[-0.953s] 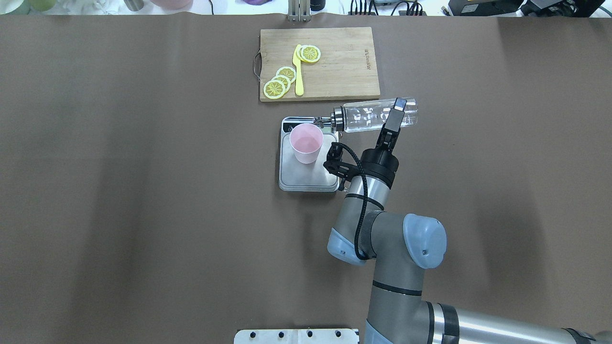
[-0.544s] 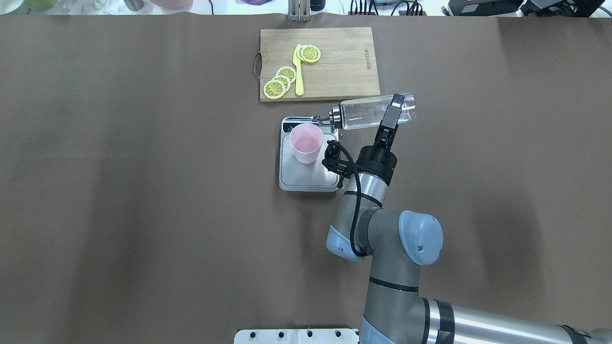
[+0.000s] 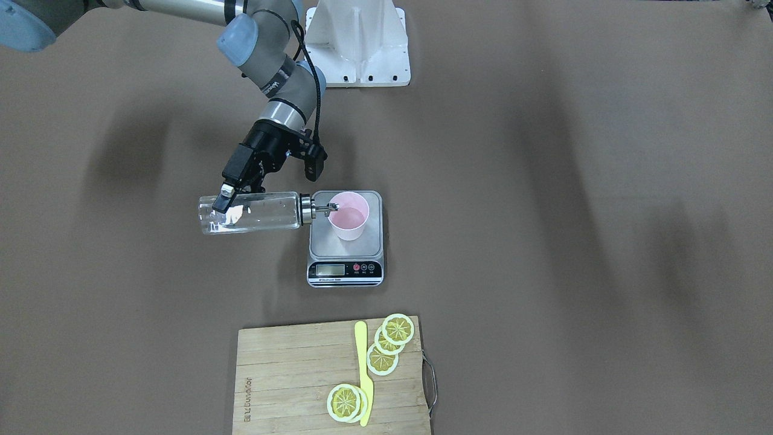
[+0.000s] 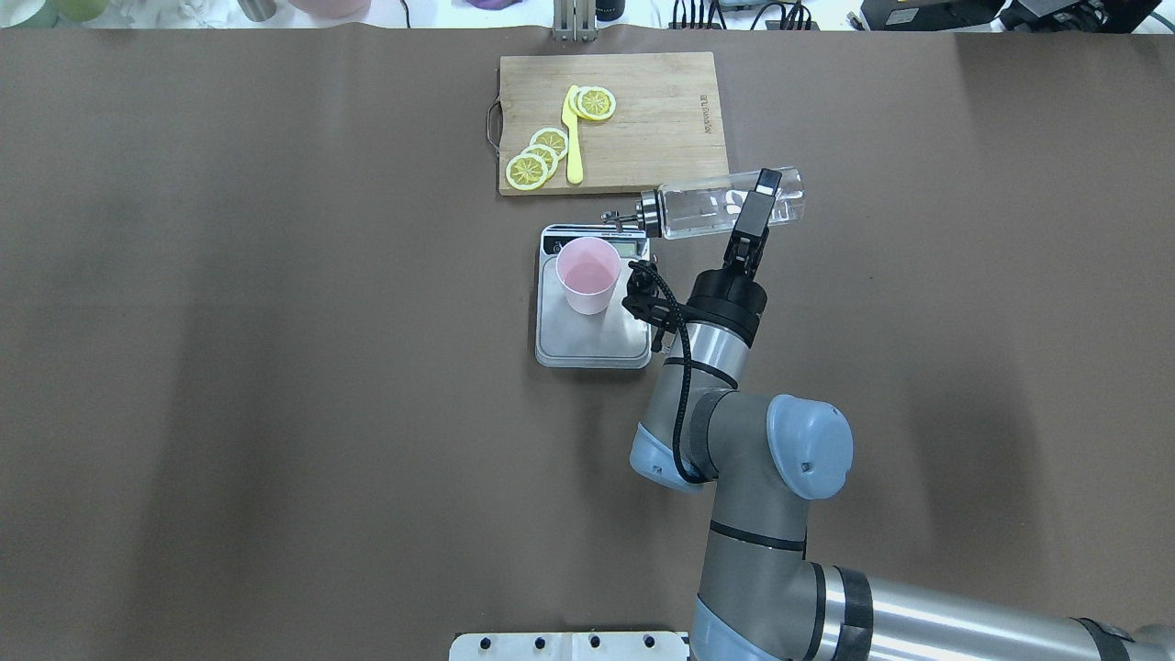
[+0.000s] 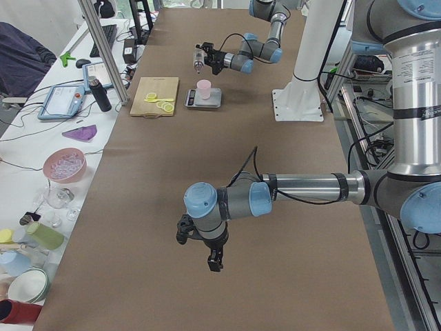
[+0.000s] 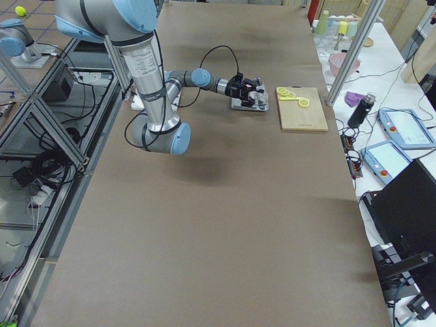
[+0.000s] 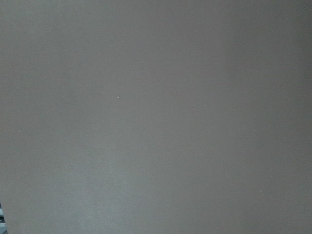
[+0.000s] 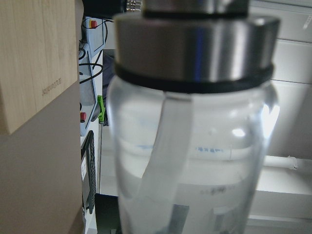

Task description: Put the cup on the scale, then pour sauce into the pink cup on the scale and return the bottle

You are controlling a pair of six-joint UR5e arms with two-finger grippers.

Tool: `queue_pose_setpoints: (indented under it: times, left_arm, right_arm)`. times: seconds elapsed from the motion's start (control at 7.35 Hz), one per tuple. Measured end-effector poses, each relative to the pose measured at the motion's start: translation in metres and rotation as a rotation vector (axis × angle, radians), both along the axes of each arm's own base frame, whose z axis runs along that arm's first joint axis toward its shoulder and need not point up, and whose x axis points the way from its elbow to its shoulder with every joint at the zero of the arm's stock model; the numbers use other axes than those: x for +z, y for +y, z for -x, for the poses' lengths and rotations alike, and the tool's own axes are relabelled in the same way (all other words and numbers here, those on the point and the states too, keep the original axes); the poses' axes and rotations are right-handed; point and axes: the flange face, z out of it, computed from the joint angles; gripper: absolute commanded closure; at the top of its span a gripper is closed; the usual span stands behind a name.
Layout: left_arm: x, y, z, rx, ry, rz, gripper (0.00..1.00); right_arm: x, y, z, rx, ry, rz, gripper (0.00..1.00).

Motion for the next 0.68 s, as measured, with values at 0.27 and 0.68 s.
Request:
queue_pose_setpoints:
  times: [0.27,0.68]
  left_arm:
    - [0.0000,-0.0002,-0.0003,-0.001,0.004,0.000,0.02]
    - [-0.0011,-0.0004,-0.0005,-0.003,0.011,-0.002,0.02]
  right_arm:
    - [-0.0040,-0.0016,-0.0005,0.002,0.012,0.002,1.00]
    - [-0.0086,-0.0039,-0.0020,0.003,0.032,-0.016,1.00]
